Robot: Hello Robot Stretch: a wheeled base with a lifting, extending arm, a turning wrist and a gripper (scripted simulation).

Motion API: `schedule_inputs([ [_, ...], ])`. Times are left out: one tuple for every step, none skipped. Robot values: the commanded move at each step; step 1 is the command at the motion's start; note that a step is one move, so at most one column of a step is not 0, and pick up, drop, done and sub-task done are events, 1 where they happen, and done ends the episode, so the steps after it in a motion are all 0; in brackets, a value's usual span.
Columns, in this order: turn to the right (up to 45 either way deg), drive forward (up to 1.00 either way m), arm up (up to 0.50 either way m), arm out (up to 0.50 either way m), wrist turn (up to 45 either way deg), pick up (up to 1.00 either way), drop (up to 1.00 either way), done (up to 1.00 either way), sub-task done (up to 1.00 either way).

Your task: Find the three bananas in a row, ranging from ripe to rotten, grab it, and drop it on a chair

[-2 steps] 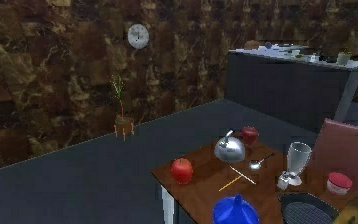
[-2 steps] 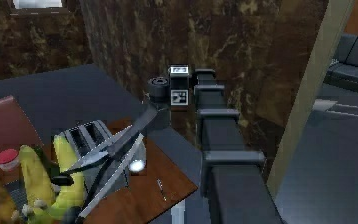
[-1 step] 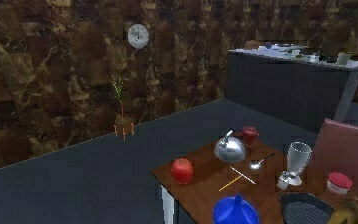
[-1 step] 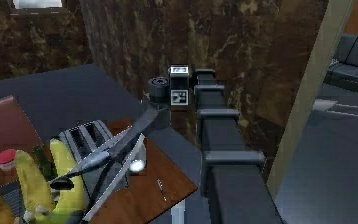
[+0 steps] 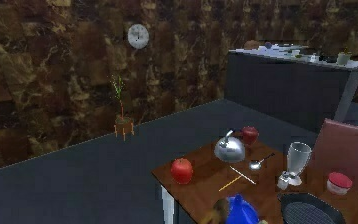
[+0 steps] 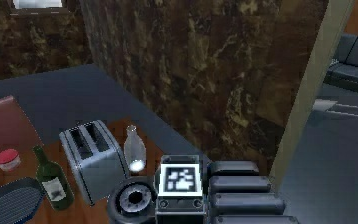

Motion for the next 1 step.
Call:
schedule_inputs([
  [-45.0, 0.00, 0.00, 0.00, 0.0, 0.00, 0.00, 0.00, 0.00],
])
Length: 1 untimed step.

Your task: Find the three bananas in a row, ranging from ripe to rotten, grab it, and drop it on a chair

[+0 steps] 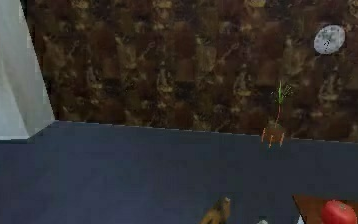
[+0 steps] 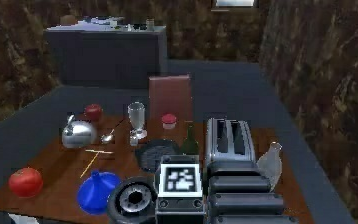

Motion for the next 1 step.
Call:
schedule_inputs([
  [-45.0, 0.00, 0.00, 0.00, 0.0, 0.00, 0.00, 0.00, 0.00],
])
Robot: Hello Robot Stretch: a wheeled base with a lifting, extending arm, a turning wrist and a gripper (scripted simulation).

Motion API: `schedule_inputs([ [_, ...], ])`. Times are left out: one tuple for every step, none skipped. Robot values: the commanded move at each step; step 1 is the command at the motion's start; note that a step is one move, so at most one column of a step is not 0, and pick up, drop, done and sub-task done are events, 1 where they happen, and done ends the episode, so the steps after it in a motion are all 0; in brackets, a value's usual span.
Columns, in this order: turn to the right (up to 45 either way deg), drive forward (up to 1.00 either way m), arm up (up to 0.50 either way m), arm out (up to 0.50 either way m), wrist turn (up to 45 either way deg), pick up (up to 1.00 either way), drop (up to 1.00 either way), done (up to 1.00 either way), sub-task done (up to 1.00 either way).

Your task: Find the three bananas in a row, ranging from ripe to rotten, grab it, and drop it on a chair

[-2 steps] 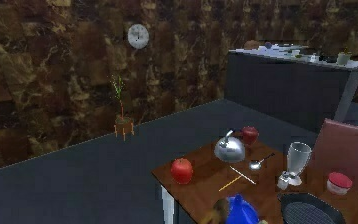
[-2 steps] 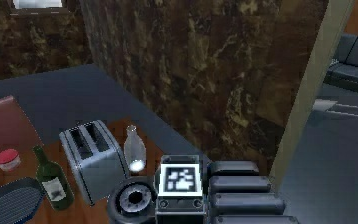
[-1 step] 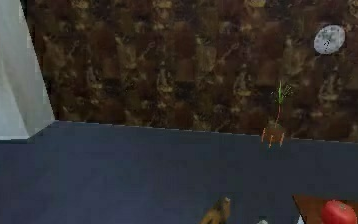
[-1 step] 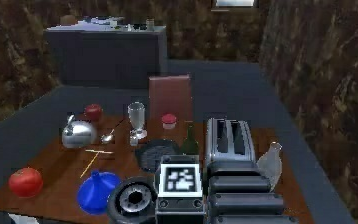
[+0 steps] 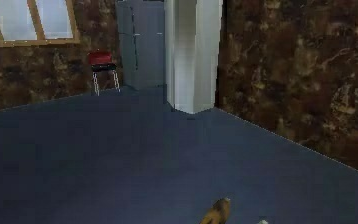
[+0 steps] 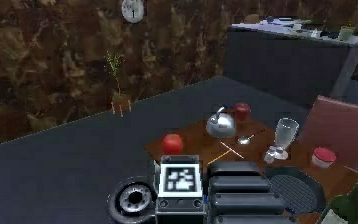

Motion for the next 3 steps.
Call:
schedule_inputs([
  [-36.0, 0.00, 0.00, 0.00, 0.0, 0.00, 0.00, 0.00, 0.00],
  [0.0, 0.15, 0.00, 0.00, 0.0, 0.00, 0.00, 0.00, 0.00],
  [45.0, 0.00, 0.00, 0.00, 0.0, 0.00, 0.00, 0.00, 0.00],
])
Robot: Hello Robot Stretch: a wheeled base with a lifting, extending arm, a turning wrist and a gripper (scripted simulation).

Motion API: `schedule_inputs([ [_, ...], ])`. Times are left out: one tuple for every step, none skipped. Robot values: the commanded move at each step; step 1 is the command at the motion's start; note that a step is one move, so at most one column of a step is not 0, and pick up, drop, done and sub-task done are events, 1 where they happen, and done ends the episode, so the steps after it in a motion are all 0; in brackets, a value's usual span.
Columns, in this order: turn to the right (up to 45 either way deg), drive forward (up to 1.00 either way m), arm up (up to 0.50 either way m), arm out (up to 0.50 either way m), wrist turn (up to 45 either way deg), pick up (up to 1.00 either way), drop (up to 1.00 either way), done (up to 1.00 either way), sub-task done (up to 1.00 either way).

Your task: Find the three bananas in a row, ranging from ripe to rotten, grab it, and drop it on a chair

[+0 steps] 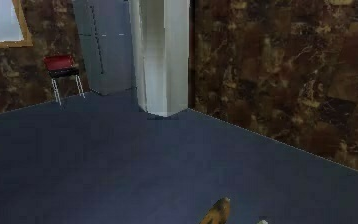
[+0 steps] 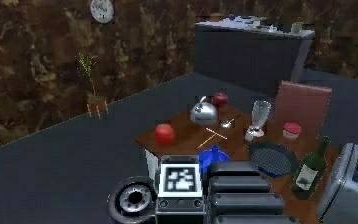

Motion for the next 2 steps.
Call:
schedule_inputs([
  [39.0, 0.00, 0.00, 0.00, 0.0, 0.00, 0.00, 0.00, 0.00],
  [0.0, 1.00, 0.00, 0.00, 0.0, 0.00, 0.00, 0.00, 0.00],
])
